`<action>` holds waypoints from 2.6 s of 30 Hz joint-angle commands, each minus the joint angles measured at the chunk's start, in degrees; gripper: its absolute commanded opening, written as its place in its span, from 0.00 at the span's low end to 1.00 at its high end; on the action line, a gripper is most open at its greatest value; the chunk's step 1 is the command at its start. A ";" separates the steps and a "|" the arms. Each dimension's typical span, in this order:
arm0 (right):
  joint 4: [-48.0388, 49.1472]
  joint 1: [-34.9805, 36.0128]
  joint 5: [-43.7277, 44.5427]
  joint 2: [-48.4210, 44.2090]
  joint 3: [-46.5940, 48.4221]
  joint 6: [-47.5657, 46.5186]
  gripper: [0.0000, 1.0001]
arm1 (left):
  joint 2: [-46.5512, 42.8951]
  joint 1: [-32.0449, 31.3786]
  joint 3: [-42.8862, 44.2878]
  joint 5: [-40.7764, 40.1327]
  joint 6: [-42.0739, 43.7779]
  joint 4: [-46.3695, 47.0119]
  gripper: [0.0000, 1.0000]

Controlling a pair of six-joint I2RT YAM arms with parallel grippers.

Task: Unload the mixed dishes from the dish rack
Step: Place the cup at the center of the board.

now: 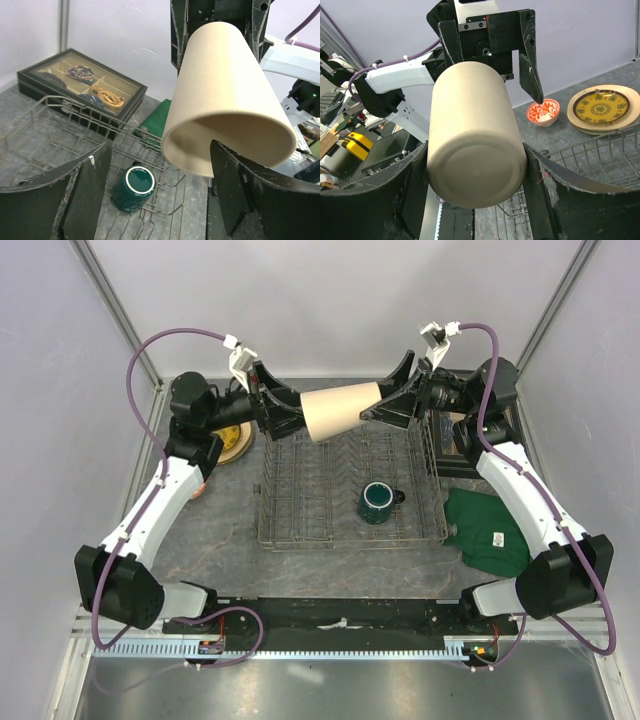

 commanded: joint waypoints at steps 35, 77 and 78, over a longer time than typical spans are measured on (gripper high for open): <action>-11.65 1.08 -0.68 -1.72 -1.00 -13.27 0.98 | -2.53 0.80 -0.02 0.98 -7.79 7.30 0.02; -40.14 1.08 8.46 -4.88 0.06 -39.73 0.98 | 20.75 20.67 40.50 -44.09 65.93 -95.97 0.02; -40.23 1.08 8.55 -5.06 0.06 -39.73 0.98 | 21.54 20.67 40.85 -44.54 66.47 -97.28 0.02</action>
